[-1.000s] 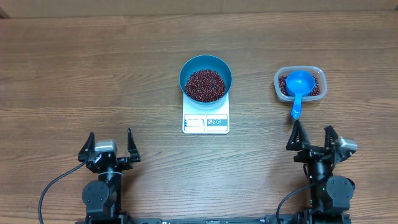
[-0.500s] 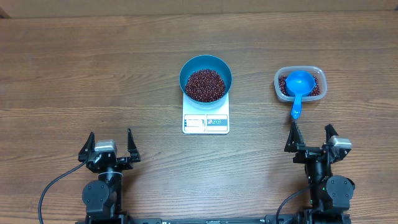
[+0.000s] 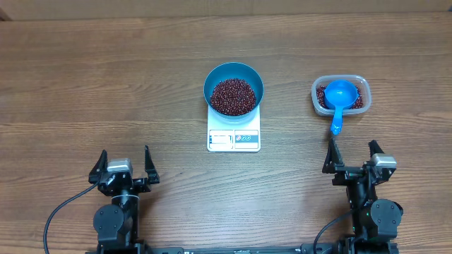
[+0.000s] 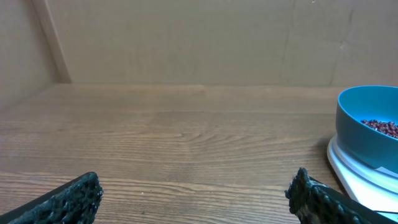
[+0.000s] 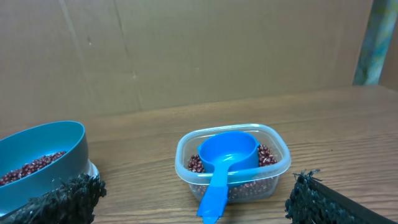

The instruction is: Scoop item into bowl and weigh 150g on scale

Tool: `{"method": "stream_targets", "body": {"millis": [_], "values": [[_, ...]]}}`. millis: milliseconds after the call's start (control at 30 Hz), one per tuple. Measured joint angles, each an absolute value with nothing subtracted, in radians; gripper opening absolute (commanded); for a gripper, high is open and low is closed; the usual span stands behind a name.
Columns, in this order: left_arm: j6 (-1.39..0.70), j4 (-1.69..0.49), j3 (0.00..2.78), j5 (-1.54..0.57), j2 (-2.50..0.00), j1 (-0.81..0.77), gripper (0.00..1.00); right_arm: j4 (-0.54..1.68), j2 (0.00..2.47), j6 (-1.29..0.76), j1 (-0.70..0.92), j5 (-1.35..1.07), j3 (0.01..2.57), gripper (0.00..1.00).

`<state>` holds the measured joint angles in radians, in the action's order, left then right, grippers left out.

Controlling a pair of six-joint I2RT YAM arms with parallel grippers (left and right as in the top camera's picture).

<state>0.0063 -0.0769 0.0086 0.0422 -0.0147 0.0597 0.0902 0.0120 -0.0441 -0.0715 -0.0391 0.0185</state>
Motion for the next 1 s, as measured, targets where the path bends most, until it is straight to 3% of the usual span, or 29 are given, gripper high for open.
{"method": "stream_targets", "body": {"millis": [1000], "values": [[0.006,-0.077,0.009,0.042,-0.015,0.06,1.0,0.083,0.012,0.06,-0.071,-0.1,0.019,1.0]]}}
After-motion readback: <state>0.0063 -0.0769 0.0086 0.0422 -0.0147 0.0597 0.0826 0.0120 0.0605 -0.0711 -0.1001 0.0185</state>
